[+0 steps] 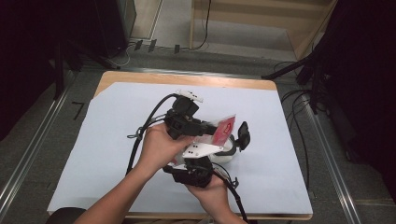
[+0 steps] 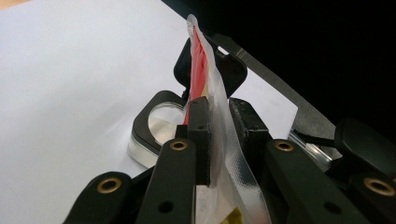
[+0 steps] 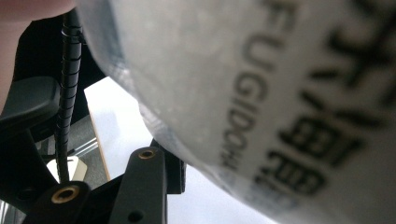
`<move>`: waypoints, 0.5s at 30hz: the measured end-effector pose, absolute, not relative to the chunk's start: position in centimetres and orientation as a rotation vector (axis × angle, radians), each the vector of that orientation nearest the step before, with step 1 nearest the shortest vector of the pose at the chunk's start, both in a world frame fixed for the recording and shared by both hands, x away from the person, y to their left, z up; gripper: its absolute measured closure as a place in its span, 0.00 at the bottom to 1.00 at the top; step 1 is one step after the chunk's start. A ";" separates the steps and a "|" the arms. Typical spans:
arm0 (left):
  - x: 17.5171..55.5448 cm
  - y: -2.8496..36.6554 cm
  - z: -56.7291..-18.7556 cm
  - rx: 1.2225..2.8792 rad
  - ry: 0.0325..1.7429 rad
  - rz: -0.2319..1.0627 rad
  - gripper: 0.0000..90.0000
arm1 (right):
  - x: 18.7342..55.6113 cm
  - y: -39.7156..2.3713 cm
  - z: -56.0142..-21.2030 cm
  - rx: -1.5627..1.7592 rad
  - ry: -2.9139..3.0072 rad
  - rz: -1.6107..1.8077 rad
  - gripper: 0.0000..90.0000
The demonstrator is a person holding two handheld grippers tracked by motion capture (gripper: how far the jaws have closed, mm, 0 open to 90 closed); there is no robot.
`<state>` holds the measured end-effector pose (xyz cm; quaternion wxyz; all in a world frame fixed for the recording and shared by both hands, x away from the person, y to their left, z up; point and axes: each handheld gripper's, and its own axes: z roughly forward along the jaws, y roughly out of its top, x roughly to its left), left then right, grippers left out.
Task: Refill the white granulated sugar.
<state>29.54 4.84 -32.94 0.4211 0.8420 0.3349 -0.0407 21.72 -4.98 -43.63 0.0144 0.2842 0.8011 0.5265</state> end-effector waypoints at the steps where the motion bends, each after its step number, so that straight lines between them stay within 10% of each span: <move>1: 29.6 4.9 -33.0 2.107 0.840 -0.104 0.89 | 21.7 -5.0 -43.6 0.884 2.494 1.640 0.71; 15: 29.6 4.8 -33.0 2.108 0.841 -0.111 0.89 | 21.8 -5.0 -43.6 0.884 2.501 1.632 0.71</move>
